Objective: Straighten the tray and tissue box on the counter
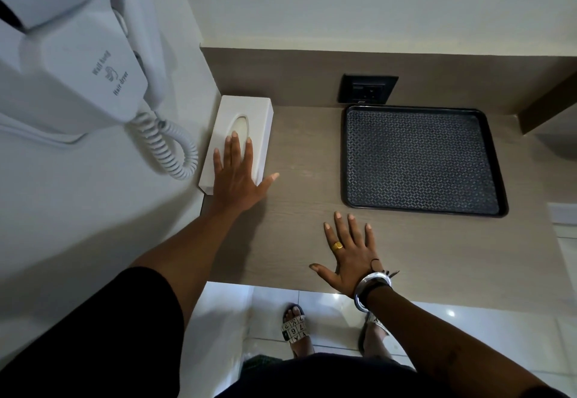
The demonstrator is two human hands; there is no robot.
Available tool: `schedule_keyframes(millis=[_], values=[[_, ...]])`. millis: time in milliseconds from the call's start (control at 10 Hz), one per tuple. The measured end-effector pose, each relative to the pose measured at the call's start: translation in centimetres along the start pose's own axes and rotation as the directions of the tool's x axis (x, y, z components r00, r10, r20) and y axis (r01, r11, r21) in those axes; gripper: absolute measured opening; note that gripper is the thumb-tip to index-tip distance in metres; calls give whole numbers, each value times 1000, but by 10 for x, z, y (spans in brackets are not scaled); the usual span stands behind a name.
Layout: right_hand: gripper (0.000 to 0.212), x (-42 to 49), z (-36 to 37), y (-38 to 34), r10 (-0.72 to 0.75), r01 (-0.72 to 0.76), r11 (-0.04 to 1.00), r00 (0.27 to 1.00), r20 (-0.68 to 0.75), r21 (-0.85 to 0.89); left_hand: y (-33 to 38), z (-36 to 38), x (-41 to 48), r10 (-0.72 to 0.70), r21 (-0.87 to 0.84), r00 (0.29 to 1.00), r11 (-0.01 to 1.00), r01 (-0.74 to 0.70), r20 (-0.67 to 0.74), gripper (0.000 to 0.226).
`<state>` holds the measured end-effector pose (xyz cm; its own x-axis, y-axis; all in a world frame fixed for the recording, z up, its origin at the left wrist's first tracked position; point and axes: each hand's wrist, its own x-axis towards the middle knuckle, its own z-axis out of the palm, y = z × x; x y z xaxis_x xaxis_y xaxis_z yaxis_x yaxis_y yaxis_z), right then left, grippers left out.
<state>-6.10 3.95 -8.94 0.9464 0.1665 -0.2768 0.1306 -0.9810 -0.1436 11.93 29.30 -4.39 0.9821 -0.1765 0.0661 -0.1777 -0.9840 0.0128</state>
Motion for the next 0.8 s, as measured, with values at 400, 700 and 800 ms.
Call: schedule_keyframes(millis=[400, 700, 800], values=[[92, 0, 2, 1, -6, 6, 999, 1000, -13, 33, -8, 5, 23, -37, 32, 999, 999, 36, 13, 100], [91, 3, -8, 2, -7, 7, 1000, 1000, -12, 18, -3, -13, 23, 9, 27, 1000, 1000, -9, 21, 108], [72, -14, -24, -5, 75, -53, 969, 994, -82, 242, 19, -40, 21, 160, 64, 981, 986, -154, -111, 101]])
